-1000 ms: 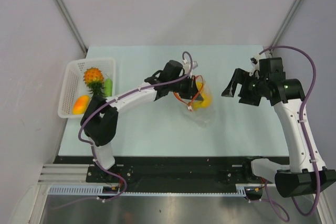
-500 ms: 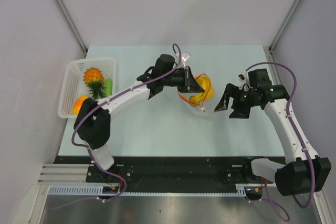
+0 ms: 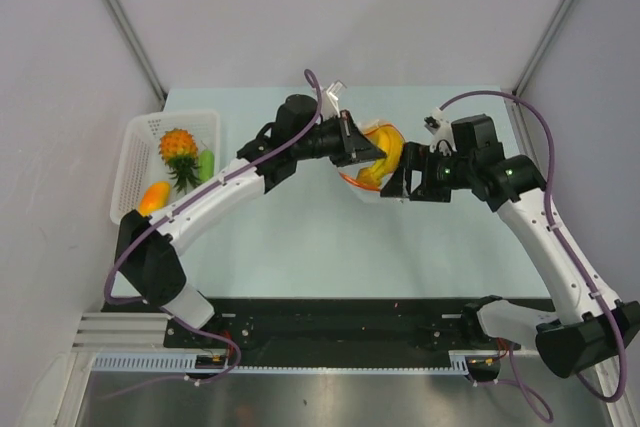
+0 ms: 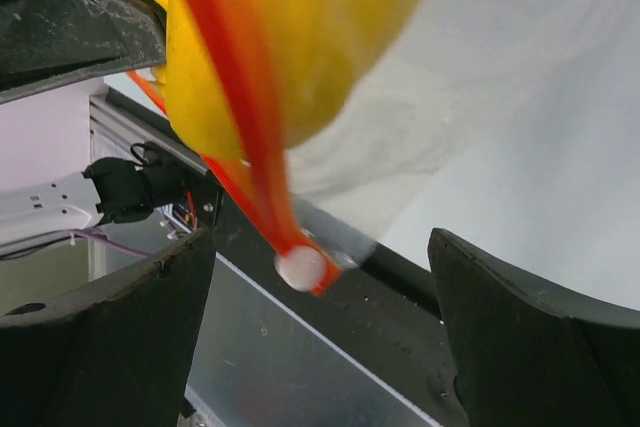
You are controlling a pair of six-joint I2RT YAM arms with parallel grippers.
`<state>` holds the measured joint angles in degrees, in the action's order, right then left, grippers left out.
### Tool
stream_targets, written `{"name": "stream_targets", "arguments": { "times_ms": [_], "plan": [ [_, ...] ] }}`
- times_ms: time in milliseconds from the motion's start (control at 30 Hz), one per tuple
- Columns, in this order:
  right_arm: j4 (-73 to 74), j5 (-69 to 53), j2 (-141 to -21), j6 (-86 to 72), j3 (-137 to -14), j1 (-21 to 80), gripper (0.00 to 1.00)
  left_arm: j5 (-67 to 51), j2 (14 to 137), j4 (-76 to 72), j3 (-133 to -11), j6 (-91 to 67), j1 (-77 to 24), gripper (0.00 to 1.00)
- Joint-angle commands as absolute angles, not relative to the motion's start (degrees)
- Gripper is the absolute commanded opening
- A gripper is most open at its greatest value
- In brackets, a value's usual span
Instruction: Open the zip-top bag and remove the fake food
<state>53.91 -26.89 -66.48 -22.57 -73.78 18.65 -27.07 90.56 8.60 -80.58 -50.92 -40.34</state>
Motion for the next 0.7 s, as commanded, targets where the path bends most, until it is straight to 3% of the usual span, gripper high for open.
{"name": "stream_targets", "arguments": {
  "times_ms": [0,200,433,567,667],
  "plan": [
    [49.13,-23.3,-66.09,-23.64,-76.11,22.75,0.92,-24.96,88.42,3.17,-80.59,-56.86,-41.92,0.0],
    [49.92,-20.83,-67.94,-23.12,-75.41,24.79,0.75,-25.05,88.24,1.76,-80.51,-59.15,-42.54,0.0],
    [52.47,-18.2,-66.71,-21.54,-73.48,24.96,0.38,-24.0,85.96,-2.11,-77.08,-64.59,-41.31,0.0],
    [52.38,-19.94,-66.18,-20.92,-72.6,25.31,0.3,-22.24,84.64,-4.65,-74.02,-67.58,-40.61,0.0],
    [52.21,-21.44,-65.92,-20.92,-72.51,25.66,0.38,-20.83,84.46,-5.53,-73.74,-67.06,-40.43,0.0]
  ]
}}
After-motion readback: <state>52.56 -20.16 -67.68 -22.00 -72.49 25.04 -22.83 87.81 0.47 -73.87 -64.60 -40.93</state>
